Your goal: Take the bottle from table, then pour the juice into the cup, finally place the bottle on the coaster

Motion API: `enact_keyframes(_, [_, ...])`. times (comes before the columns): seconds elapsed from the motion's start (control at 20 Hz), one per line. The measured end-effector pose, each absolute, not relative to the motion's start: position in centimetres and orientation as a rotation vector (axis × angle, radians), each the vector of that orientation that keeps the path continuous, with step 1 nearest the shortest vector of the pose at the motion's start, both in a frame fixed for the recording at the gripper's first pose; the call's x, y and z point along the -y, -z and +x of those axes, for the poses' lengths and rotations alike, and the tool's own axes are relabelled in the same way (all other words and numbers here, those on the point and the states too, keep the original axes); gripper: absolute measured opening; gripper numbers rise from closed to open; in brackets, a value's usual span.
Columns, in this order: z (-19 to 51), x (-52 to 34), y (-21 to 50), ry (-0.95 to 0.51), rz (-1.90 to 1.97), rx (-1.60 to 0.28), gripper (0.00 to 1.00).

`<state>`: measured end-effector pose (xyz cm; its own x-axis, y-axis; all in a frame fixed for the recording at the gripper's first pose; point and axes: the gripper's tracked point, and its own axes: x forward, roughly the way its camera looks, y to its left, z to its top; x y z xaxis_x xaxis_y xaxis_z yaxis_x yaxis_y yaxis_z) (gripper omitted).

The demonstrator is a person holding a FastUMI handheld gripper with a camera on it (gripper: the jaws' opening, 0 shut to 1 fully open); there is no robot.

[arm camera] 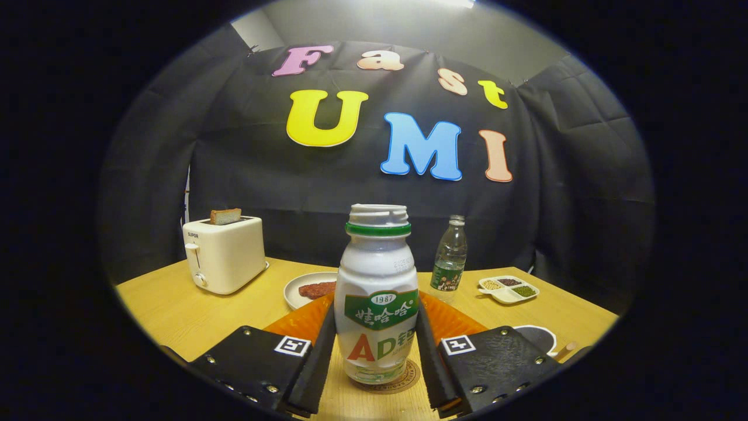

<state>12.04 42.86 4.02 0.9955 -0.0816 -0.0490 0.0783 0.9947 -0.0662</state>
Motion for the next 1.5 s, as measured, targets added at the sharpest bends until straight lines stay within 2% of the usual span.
enact_keyframes(1.1, [14.1, -41.2, -1.1, 0.100, -0.015, -0.132, 0.67])
enact_keyframes(1.2, [13.9, -41.0, -1.0, 0.109, -0.017, -0.140, 0.71])
enact_keyframes(1.35, [13.8, -41.0, -1.4, 0.106, -0.029, -0.134, 0.96])
enact_keyframes(1.5, [13.1, -41.1, -3.0, 0.091, -0.016, -0.092, 0.96])
